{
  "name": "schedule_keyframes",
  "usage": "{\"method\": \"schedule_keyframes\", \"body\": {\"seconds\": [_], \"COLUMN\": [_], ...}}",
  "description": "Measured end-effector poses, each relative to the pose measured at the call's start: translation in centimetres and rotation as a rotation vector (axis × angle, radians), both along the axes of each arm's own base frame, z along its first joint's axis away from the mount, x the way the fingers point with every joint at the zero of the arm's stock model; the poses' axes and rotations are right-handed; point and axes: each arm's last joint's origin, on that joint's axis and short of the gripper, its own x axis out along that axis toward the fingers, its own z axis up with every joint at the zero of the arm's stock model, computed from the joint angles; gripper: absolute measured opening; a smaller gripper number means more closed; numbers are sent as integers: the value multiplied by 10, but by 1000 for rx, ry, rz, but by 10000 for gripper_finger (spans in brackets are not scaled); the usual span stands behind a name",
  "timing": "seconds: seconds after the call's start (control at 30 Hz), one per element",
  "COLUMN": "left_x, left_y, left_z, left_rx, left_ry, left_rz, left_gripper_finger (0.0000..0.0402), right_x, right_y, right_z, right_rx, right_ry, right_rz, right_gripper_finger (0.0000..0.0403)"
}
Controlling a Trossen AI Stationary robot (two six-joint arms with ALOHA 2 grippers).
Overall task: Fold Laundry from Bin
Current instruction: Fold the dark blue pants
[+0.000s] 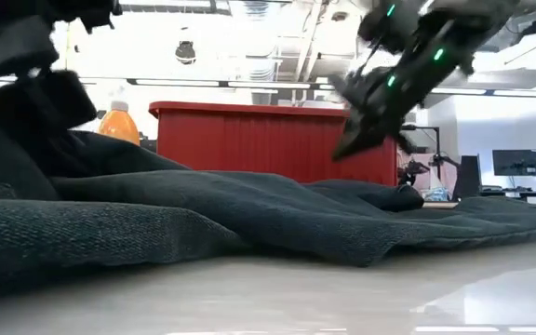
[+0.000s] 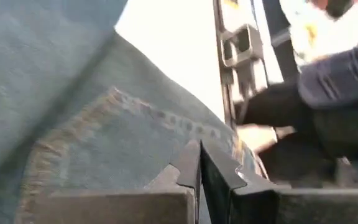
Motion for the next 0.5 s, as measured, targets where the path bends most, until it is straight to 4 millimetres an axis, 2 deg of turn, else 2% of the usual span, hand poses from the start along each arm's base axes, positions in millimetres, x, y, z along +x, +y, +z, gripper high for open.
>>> {"method": "schedule_keyframes", "body": {"seconds": [0.13, 0.23, 0.4, 0.5], "left_x": [-4, -9, -15, -19], "left_y": [-3, -9, -22, -29], "left_z": [-4, -14, -28, -33], "left_rx": [44, 69, 62, 54], "left_ry": [19, 88, 165, 186], "left_rz": [116, 149, 153, 143], "left_gripper_finger": [0, 0, 0, 0], "right_x": [-4, -18, -53, -56], "right_y": [-16, -13, 16, 41], "right_z": [-36, -49, -40, -20], "right_rx": [161, 225, 189, 219], "right_ry": [149, 324, 586, 477], "right_rz": [-106, -199, -275, -167], "right_gripper_finger": [20, 20, 20, 20]}}
